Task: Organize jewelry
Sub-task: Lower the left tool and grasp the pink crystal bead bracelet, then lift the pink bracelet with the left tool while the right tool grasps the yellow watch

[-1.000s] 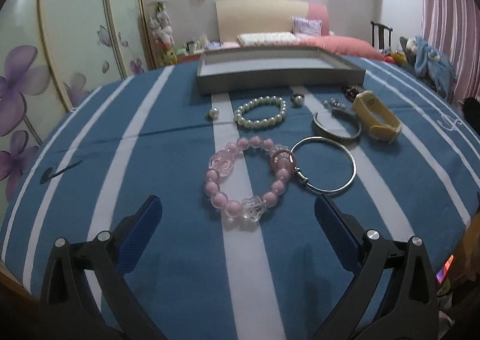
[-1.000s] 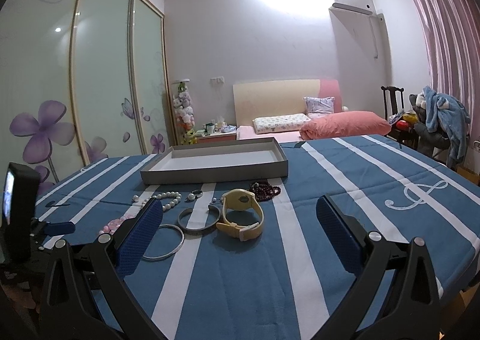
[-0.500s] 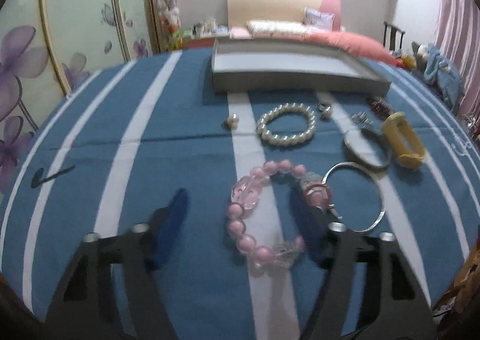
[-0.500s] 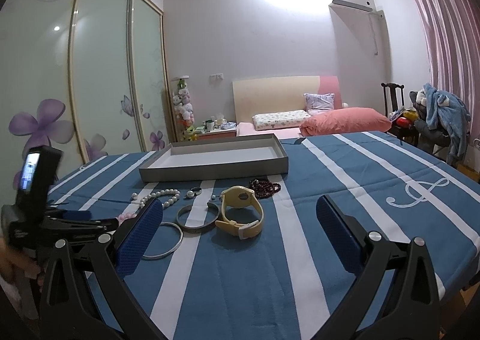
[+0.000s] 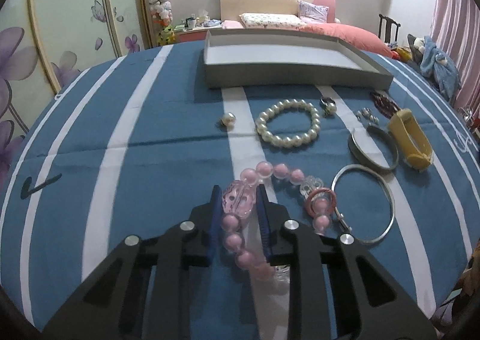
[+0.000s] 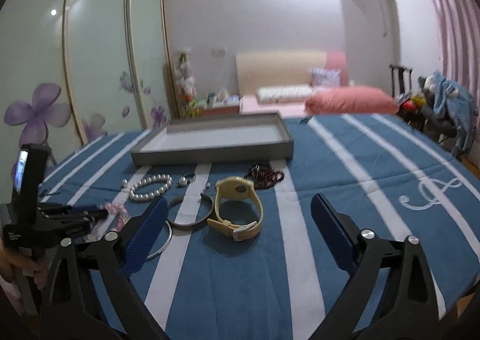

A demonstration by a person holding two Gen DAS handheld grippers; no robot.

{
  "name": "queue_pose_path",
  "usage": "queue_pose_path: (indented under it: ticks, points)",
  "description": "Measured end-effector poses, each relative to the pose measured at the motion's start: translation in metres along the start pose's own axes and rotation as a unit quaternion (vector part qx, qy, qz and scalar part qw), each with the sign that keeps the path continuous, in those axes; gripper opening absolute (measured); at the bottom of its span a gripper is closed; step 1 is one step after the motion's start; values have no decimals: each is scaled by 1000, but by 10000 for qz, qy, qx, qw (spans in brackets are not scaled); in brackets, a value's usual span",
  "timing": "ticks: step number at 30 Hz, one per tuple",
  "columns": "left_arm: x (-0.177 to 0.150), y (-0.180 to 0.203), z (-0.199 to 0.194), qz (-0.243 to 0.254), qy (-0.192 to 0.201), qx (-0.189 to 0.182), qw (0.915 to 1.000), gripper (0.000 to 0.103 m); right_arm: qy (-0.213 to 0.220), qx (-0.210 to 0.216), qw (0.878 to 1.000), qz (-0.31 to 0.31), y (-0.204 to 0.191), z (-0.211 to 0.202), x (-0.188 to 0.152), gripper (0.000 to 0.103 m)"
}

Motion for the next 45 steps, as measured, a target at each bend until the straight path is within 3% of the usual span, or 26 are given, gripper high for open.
queue_pose_path:
  ticks: [10,18,20,33,38,45]
  points:
    - [35,-17,-16,-108,675,-2,9977,23,-1328,-102,9911,-58,2,70,-12,85]
    - [52,-20,-25,-132,1037,25,9945,23,-1764,-186,9837,-288,-4,88,-20,85]
    - [53,-21,-25,-155,1071,40,9941,23,-1857,-189,9819,-305,-4,91,-22,80]
    - [52,-23,-27,-202,1098,28,9937,23,-2006,-1,9795,-194,-4,93,-25,42]
    - [52,-23,-27,-203,1107,39,9936,23,-1832,8,9831,-17,2,87,-19,41]
    - [55,-18,-33,-168,1211,68,9925,23,-1255,1,9921,48,7,76,6,41]
Point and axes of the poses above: each gripper's, at about its wrist camera, not at the fingertips, and z roughly the way its jaws point, y to its right, x to its top, the point moved 3 cm from there along z, roughly the way its jaws point, and after that the axes turned 14 degrees about y, right-handed, at the moved point
